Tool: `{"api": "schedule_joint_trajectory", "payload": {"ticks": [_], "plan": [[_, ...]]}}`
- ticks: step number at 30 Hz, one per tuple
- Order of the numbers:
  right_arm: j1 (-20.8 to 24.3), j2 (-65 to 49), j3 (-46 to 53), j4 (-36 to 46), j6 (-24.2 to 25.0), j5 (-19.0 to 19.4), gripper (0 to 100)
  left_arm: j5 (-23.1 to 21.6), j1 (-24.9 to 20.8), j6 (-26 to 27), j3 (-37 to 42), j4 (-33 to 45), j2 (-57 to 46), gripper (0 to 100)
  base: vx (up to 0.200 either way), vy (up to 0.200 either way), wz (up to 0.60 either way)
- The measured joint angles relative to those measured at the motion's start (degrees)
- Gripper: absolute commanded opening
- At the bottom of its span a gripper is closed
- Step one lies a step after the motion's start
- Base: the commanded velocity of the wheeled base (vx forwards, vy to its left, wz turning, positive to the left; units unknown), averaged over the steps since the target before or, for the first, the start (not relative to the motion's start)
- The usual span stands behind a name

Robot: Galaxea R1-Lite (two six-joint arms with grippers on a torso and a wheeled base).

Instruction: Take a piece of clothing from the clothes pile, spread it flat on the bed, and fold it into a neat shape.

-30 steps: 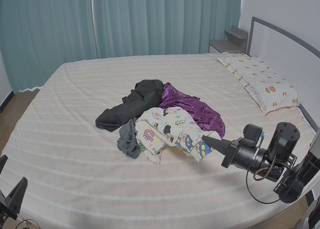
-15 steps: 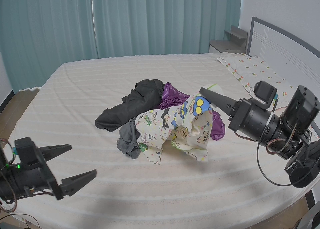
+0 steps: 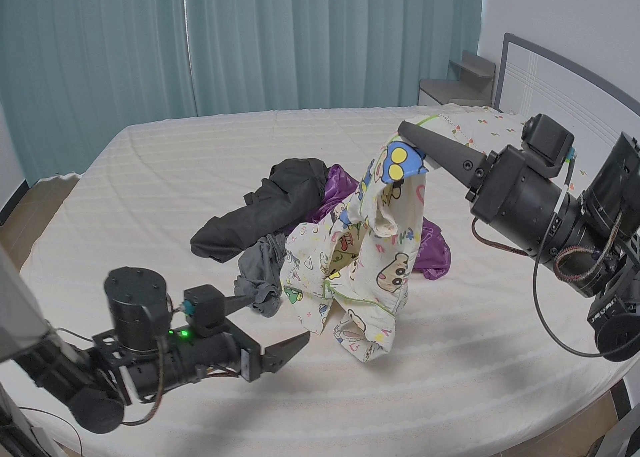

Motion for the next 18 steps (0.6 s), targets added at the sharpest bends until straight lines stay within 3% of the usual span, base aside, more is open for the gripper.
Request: {"api": "schedule_joint_trajectory", "payload": {"ticks": [7, 11, 18], "plan": [[0.8, -0.7, -1.8, 1.4, 0.2, 0.0, 0, 9.2, -4.9, -5.0, -6.1, -15.4, 18.0, 100, 0.000, 0.000, 0.00], [1.1, -1.0, -2.3, 1.8, 0.2, 0.0, 0, 16.2, -6.3, -6.6, -11.9, -17.2, 24.5, 100, 0.000, 0.000, 0.00], [1.4, -1.5, -2.6, 2.0, 0.3, 0.0, 0, 22.4, -5.6, -7.4, -24.2, -17.3, 32.1, 100, 0.000, 0.000, 0.00]]}}
